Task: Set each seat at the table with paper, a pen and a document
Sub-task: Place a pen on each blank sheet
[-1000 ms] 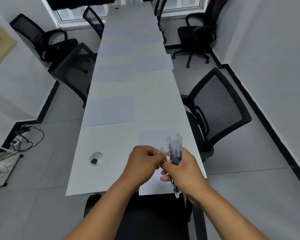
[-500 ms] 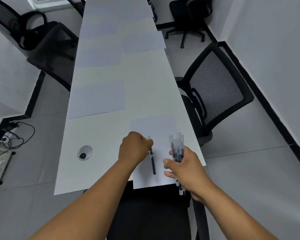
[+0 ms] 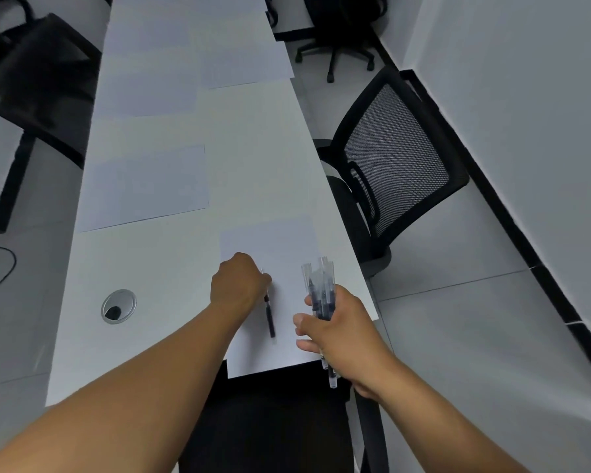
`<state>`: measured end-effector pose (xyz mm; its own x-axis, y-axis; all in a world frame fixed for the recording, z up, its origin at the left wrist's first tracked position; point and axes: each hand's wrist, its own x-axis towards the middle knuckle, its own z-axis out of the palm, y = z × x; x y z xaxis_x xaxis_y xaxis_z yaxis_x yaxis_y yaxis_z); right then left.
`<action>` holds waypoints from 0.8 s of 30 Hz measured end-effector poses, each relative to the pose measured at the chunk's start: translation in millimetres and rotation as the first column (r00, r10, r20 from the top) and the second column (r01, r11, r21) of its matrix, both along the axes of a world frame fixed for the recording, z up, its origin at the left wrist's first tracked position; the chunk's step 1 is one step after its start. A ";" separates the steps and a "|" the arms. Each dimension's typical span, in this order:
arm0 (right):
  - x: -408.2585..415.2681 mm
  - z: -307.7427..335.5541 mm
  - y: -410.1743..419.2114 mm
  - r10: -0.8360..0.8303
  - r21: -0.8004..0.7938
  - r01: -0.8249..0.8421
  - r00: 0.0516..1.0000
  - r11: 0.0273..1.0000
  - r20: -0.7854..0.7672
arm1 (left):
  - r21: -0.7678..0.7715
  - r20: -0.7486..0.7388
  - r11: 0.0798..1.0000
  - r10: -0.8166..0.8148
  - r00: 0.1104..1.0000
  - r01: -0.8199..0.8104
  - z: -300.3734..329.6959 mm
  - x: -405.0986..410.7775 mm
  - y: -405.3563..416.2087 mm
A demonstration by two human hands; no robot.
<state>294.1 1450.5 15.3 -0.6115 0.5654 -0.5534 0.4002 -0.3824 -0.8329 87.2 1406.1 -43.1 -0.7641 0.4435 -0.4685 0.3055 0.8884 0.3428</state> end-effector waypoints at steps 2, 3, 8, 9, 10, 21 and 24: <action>0.3 -0.5 0.7 -0.002 -0.003 0.002 1.000 1.000 0.003 | 0.003 0.005 1.000 0.017 1.000 -0.017 -4.8 -1.2 -2.3; 0.0 -0.8 0.7 -0.001 -0.001 0.001 1.000 1.000 0.004 | 0.007 0.013 0.999 0.031 0.999 -0.031 -6.6 -1.0 -3.1; -3.6 1.2 1.6 0.014 0.017 -0.014 1.000 1.000 0.000 | 0.032 0.071 0.992 0.120 0.990 -0.123 -12.3 -1.3 -6.9; -4.1 2.4 1.8 0.020 0.020 -0.020 1.000 1.000 -0.001 | 0.037 0.076 0.991 0.126 0.989 -0.130 -13.1 -1.6 -7.6; -4.8 3.4 1.3 0.024 0.020 -0.024 1.000 1.000 -0.004 | 0.037 0.079 0.991 0.127 0.989 -0.130 -13.3 -1.9 -8.4; -3.6 38.2 -5.2 0.069 0.072 -0.066 0.997 0.995 -0.039 | 0.062 0.095 0.989 0.125 0.988 -0.131 30.6 3.5 -25.0; -3.5 55.5 -5.8 0.067 0.106 -0.061 0.997 0.992 -0.050 | 0.125 0.147 0.979 0.141 0.979 -0.160 63.9 10.4 -30.9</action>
<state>290.6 1444.7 70.7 -0.6754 0.5773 -0.4589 0.3746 -0.2674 -0.8878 97.7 1375.1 20.8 -0.7598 0.3950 -0.5165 0.1140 0.8629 0.4923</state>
